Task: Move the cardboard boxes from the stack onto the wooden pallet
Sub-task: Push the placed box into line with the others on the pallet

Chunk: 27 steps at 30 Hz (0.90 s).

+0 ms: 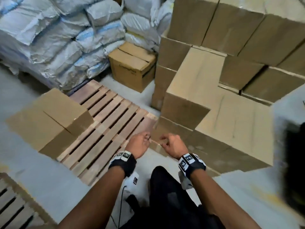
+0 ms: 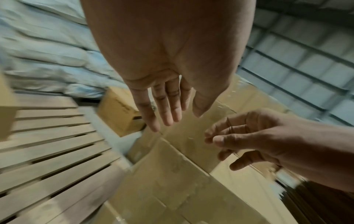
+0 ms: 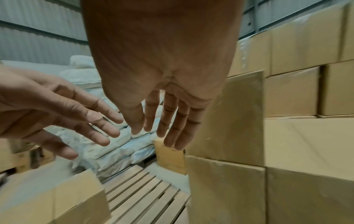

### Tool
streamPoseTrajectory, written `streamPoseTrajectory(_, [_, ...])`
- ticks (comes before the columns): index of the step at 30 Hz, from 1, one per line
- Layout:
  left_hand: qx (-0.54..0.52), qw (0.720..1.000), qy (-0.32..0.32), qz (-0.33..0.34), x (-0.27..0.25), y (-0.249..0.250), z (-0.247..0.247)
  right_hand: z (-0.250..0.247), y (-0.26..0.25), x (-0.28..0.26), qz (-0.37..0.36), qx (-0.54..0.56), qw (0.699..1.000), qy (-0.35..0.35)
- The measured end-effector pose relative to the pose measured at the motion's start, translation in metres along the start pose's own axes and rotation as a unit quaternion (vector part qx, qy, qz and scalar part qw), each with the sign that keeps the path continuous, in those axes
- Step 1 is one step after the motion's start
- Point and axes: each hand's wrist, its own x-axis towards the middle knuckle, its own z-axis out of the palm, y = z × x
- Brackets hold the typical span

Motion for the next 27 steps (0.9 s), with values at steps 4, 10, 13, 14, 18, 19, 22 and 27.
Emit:
streamPoseTrajectory(4, [0.034,0.996,-0.029,0.076,0.010,0.058,0.026,-0.039,0.035,-0.038,0.035,0.002,0.997,0.069])
streamPoseTrajectory(10, [0.093,0.986,-0.037,0.132,0.021,0.119,0.042,-0.088,0.071,-0.073,0.052,-0.003,0.990,0.134])
streamPoseTrajectory(13, [0.125,0.980,-0.033,0.150,0.021,0.141,0.044,-0.106,0.085,-0.085,0.043,-0.008,0.987,0.157])
streamPoseTrajectory(14, [0.139,0.977,-0.032,0.159,0.021,0.149,0.043,-0.112,0.088,-0.087,0.036,-0.008,0.986,0.165])
streamPoseTrajectory(18, [0.193,0.964,-0.039,0.180,0.029,0.168,0.035,-0.133,0.093,-0.087,0.041,-0.024,0.982,0.182])
streamPoseTrajectory(19, [0.204,0.961,-0.041,0.184,0.035,0.170,0.031,-0.139,0.094,-0.084,0.039,-0.027,0.982,0.180])
streamPoseTrajectory(22, [0.240,0.951,-0.042,0.192,0.066,0.174,0.013,-0.160,0.097,-0.064,0.033,-0.050,0.982,0.182])
streamPoseTrajectory(27, [0.317,0.925,-0.024,0.209,0.147,0.168,-0.024,-0.190,0.110,-0.003,0.051,-0.129,0.975,0.174])
